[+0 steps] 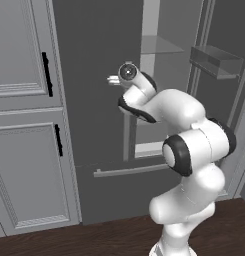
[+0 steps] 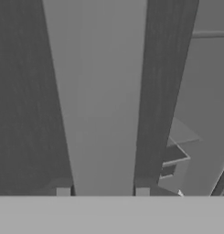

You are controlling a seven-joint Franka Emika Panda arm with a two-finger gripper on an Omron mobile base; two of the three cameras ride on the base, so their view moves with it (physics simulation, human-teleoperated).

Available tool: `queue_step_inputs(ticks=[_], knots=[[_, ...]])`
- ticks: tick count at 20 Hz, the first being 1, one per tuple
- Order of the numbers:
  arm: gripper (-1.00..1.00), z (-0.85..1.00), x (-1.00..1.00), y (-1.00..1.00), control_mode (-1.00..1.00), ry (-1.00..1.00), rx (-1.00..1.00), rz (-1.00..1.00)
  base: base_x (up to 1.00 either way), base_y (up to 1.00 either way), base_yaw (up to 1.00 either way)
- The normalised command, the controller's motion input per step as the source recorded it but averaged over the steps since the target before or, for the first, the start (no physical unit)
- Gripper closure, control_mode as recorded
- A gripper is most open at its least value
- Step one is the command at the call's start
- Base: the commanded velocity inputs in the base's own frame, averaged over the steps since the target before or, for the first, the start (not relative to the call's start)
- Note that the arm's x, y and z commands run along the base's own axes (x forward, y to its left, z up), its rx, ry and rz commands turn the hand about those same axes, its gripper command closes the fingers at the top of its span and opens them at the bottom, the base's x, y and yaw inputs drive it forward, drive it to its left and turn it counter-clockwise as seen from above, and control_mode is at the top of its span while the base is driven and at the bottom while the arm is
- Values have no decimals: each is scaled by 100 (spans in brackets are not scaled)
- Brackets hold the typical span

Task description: Take the strawberry from the fridge and place it on top of the pancake, located on the dining counter.

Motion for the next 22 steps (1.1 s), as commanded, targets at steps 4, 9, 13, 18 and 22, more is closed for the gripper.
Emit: queue_step_inputs(ticks=[4, 9, 13, 18, 22], knots=[[100, -1, -73, 20, -100, 0, 0, -10, 0, 0, 0], [100, 0, -59, 37, -100, 6, 0, -11, 0, 0, 0], [100, 0, -43, 38, -100, 17, 0, -11, 0, 0, 0], [100, -1, -48, 50, -100, 9, -1, -9, 0, 0, 0], [100, -7, -49, 55, -100, 1, 0, -9, 0, 0, 0]])
